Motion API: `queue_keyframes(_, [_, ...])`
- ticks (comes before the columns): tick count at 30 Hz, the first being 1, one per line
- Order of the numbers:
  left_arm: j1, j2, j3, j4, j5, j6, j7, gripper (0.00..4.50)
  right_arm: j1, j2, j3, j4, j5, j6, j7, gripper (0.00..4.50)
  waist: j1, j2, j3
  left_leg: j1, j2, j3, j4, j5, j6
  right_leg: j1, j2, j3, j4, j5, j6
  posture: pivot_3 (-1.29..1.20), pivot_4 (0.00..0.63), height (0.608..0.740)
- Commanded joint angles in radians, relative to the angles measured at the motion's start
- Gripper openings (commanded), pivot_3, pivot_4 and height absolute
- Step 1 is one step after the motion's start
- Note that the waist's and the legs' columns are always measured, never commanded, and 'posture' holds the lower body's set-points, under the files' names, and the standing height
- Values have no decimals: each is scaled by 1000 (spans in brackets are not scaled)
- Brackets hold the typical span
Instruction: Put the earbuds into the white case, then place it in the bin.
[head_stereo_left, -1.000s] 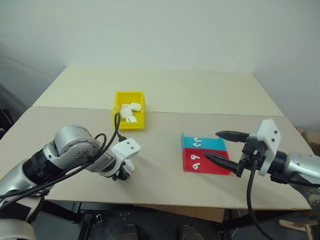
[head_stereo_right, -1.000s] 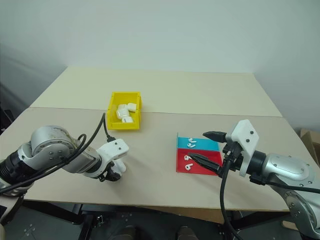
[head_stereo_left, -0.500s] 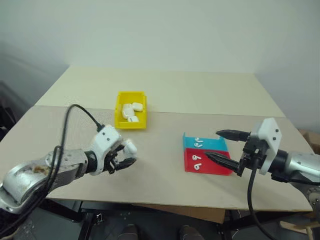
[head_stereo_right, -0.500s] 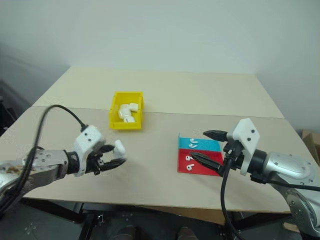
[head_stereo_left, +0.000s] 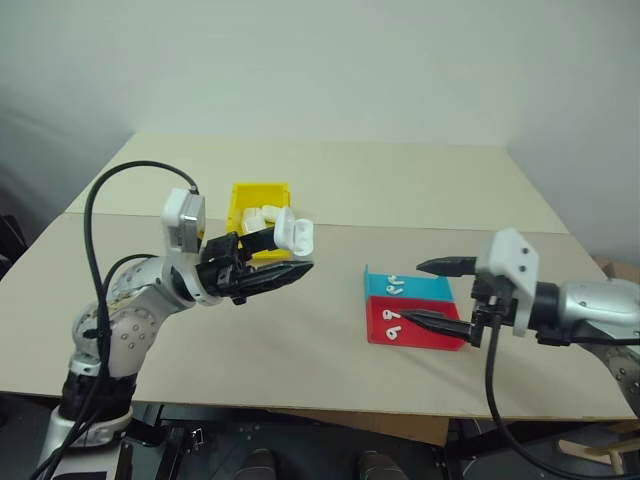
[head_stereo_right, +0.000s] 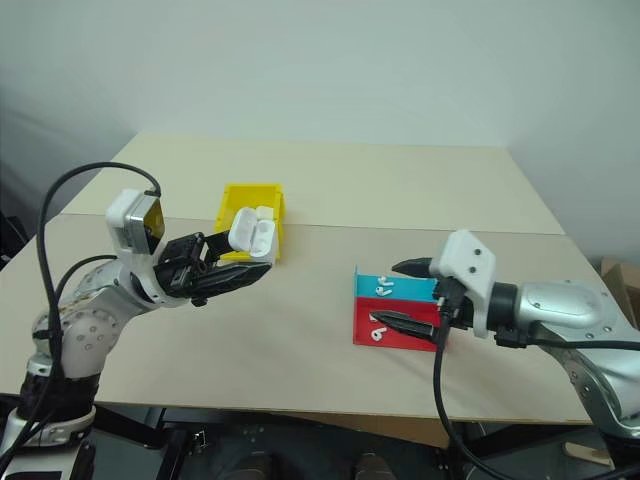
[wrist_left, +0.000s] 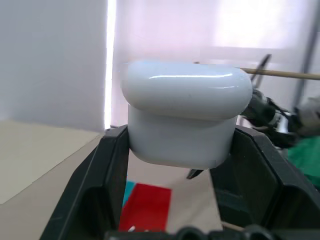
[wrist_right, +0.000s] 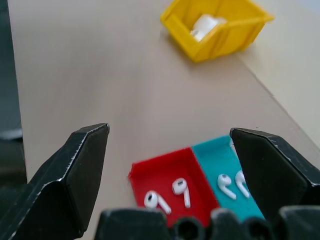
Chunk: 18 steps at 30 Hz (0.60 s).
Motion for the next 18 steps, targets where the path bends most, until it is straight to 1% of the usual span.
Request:
queue_keyframes(1, [-20,-16,-4,28,18,-50,-133,2770,-100,-59,84,-18,-19,102,22,4500,-6,0,0,0,0,0,0,0,0,0,0,0,0,0,0,0,150,740])
queue_keyframes(2, [-19,-22,-3,31,22,-54,-149,2770,-120,-70,102,-16,-20,120,31,4500,-6,0,0,0,0,0,0,0,0,-1,0,0,1,0,0,0,150,740])
queue_keyframes(5, [-9,-47,-9,23,50,-74,-162,2770,-246,-83,260,-16,-84,204,54,3866,-8,0,0,0,0,0,0,0,1,-1,0,0,1,-1,0,0,150,740])
queue_keyframes(7, [0,-61,-12,5,55,-74,-154,2770,-309,-77,363,-9,-150,222,66,3180,-6,0,0,0,0,-1,0,0,1,-1,0,0,1,-1,0,0,150,740])
queue_keyframes(8, [3,-66,-12,-3,58,-73,-153,2770,-330,-72,393,-3,-170,230,67,2828,-6,0,0,0,0,-1,0,0,1,-1,0,0,1,-1,0,0,150,740])
queue_keyframes(10, [12,-69,-9,-17,57,-68,-155,2770,-377,-69,479,13,-250,208,89,2173,-4,0,0,-1,0,0,0,-1,1,-1,0,0,1,-1,0,0,150,740])
queue_keyframes(13, [25,-68,-5,-32,54,-61,-151,2770,-427,-49,594,60,-352,163,137,2173,-3,0,0,-1,0,0,0,-1,1,-2,0,0,1,-1,0,0,150,740])
queue_keyframes(18, [47,-72,-3,-63,56,-57,-122,2770,-449,-27,704,143,-517,14,221,2173,0,0,0,-1,0,0,0,-1,1,-2,0,0,1,-1,0,0,150,740])
